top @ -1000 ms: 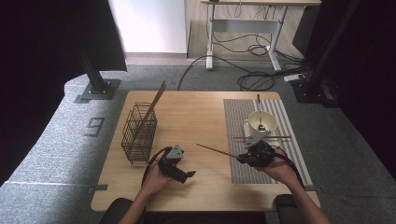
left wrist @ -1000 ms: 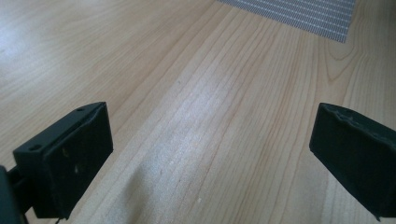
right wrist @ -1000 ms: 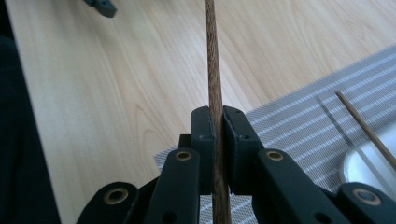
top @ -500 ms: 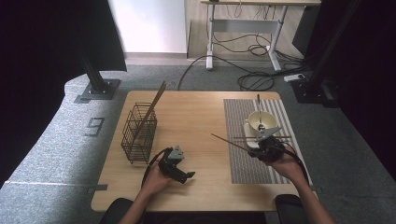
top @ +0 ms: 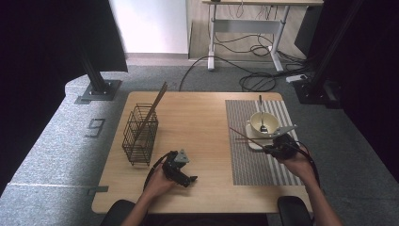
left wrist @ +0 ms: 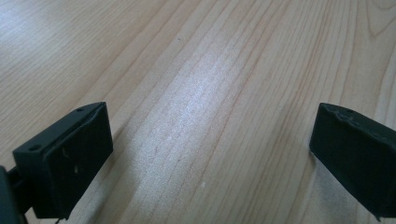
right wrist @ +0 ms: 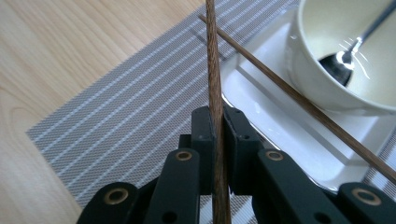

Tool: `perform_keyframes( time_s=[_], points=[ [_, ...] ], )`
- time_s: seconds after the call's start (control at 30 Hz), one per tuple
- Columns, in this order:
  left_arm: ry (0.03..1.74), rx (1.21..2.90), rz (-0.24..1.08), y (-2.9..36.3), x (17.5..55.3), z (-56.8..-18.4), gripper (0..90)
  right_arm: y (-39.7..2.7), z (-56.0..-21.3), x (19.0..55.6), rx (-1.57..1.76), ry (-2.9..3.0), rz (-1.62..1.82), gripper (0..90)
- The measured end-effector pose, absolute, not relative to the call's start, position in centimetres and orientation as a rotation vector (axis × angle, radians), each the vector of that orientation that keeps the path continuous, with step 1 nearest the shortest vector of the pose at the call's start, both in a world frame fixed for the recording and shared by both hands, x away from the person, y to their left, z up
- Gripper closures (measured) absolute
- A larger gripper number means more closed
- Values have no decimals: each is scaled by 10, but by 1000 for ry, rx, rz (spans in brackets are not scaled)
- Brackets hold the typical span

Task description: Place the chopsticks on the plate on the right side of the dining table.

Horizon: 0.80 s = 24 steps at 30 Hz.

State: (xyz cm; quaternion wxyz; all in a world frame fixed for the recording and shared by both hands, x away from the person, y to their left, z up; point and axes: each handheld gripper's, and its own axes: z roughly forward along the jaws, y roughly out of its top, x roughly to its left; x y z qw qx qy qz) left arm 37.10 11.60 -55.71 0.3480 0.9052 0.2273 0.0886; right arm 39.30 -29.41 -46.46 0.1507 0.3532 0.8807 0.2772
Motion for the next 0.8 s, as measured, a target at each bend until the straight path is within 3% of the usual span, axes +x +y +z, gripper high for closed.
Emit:
perform_keyframes(
  time_s=[0.8],
  points=[
    [602, 2356, 211, 115, 372, -558, 0, -315, -493, 422, 1082, 2485, 680, 825]
  ],
)
